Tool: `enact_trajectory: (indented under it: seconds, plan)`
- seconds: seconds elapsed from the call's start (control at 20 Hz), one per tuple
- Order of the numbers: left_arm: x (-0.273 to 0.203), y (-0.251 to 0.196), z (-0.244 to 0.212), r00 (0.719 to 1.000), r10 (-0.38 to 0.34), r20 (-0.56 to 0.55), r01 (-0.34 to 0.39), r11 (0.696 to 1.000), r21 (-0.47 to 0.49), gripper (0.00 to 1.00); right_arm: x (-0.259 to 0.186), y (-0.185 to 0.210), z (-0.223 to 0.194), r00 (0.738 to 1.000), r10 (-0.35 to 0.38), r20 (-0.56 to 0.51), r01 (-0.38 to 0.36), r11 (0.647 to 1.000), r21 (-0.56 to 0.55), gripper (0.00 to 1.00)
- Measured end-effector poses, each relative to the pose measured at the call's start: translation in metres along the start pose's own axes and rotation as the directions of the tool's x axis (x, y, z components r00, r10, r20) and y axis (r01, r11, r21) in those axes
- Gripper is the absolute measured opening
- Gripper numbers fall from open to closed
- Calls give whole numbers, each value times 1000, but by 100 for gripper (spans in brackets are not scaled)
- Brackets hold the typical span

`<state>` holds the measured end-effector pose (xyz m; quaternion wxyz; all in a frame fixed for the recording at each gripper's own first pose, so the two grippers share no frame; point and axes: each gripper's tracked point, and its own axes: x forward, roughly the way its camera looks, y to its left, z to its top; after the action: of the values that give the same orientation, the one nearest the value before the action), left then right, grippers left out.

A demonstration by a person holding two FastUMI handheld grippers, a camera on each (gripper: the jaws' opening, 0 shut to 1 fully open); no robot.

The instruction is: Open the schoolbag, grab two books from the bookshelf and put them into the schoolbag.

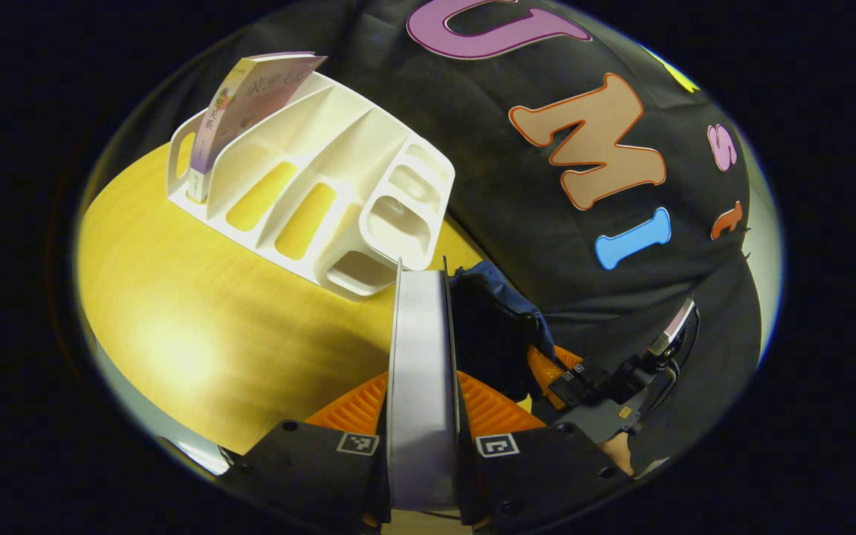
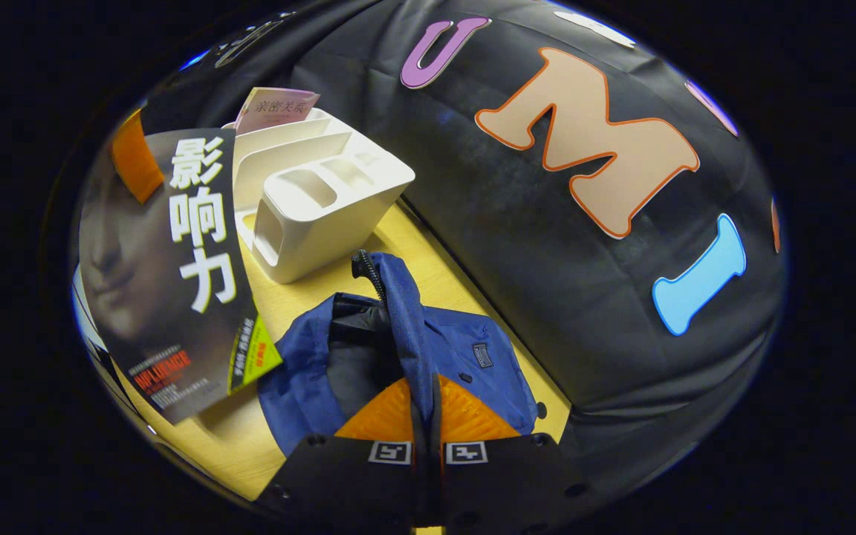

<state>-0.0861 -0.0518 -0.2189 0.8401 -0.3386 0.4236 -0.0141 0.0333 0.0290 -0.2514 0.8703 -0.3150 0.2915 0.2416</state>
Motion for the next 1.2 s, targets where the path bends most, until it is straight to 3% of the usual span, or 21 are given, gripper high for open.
enact_trajectory:
  seconds: [0.25,0.55,0.9,1.2]
  plan:
    - [34,-25,-7,998,-55,24,55,998,0,34,0,-3,-3,1000,3,14,-3,1000,6,3]
    - [73,-43,2,985,-92,145,101,993,-55,34,-2,-9,-6,1000,12,21,-13,998,64,3]
    - [108,-39,0,952,-83,294,138,975,-172,33,0,-9,-3,999,8,43,-14,991,130,2]
    - [140,-31,-5,932,-45,361,126,971,-202,31,2,-7,-6,998,20,58,-29,985,169,3]
